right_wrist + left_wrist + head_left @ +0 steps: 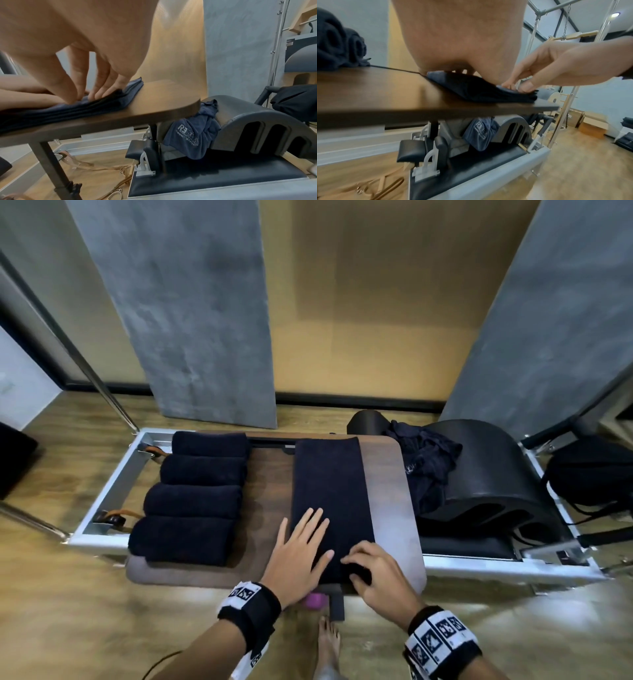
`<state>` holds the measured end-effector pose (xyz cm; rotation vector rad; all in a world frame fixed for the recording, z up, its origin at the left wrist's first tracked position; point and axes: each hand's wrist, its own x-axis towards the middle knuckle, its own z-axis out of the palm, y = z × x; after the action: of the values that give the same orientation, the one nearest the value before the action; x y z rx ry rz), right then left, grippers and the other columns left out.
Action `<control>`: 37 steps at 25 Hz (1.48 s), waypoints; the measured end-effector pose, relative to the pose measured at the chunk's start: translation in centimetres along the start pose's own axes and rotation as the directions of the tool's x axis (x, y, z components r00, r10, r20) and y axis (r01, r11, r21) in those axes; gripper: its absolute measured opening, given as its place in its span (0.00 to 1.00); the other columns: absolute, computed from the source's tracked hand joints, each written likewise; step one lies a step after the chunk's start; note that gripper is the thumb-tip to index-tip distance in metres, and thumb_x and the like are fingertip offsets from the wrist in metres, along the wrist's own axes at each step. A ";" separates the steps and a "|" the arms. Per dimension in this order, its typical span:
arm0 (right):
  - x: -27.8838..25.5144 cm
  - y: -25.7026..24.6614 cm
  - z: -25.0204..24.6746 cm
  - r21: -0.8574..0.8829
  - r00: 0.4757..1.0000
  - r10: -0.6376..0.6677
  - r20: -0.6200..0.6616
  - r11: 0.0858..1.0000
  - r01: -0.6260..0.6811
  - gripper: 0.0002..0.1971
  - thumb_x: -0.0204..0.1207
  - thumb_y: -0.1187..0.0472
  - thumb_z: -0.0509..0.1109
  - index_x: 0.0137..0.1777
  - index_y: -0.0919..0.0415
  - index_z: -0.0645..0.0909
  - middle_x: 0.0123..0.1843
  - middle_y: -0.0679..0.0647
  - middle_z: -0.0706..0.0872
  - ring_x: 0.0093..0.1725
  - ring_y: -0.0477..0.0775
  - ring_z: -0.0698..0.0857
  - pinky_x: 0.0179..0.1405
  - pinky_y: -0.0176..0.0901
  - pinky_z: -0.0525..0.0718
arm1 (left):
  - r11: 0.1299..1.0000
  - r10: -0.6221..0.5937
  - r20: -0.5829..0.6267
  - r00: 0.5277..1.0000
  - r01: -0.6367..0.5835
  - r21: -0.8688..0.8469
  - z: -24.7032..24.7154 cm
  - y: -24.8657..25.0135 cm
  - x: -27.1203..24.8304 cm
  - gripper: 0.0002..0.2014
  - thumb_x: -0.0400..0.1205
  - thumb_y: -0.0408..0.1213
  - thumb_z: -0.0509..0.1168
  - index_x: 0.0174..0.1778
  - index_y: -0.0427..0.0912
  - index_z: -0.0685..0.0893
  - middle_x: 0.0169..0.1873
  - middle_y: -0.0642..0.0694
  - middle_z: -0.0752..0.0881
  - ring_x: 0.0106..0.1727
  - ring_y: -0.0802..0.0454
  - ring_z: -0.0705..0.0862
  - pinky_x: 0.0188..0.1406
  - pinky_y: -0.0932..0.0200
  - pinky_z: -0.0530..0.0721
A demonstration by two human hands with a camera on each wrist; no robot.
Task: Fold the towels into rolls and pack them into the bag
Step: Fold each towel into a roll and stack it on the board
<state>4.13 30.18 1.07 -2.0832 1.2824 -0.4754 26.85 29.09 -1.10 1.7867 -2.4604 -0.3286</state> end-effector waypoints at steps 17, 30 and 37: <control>-1.9 -0.8 2.5 -0.050 0.993 0.047 -0.108 0.997 -0.052 0.15 0.76 0.61 0.82 0.62 0.55 0.88 0.62 0.43 0.80 0.65 0.46 0.79 0.66 0.42 0.80 | 0.966 0.077 -0.163 0.984 -0.114 -0.231 -0.8 -3.7 -6.2 0.17 0.79 0.46 0.79 0.63 0.48 0.94 0.58 0.57 0.87 0.63 0.51 0.81 0.56 0.50 0.79; -0.4 -1.2 2.8 -0.268 0.983 -0.037 -0.178 0.963 -0.012 0.19 0.78 0.60 0.80 0.67 0.56 0.83 0.58 0.48 0.83 0.56 0.52 0.82 0.53 0.46 0.87 | 0.909 -0.196 -0.014 0.981 0.176 -0.377 -2.0 -2.1 -2.5 0.09 0.92 0.31 0.62 0.52 0.45 0.86 0.46 0.53 0.84 0.57 0.44 0.80 0.58 0.45 0.76; 1.1 -0.8 1.7 -0.254 0.980 -0.112 -0.166 0.965 0.067 0.05 0.81 0.71 0.75 0.52 0.63 0.91 0.53 0.52 0.85 0.51 0.55 0.85 0.49 0.50 0.88 | 0.913 -0.144 -0.147 0.979 0.074 -0.401 -2.3 -2.5 -3.4 0.08 0.91 0.40 0.66 0.47 0.53 0.85 0.45 0.59 0.87 0.53 0.54 0.79 0.58 0.45 0.78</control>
<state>6.16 29.99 0.38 -2.3590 1.4157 -0.5795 30.70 31.33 0.79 1.6986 -2.0034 -0.6013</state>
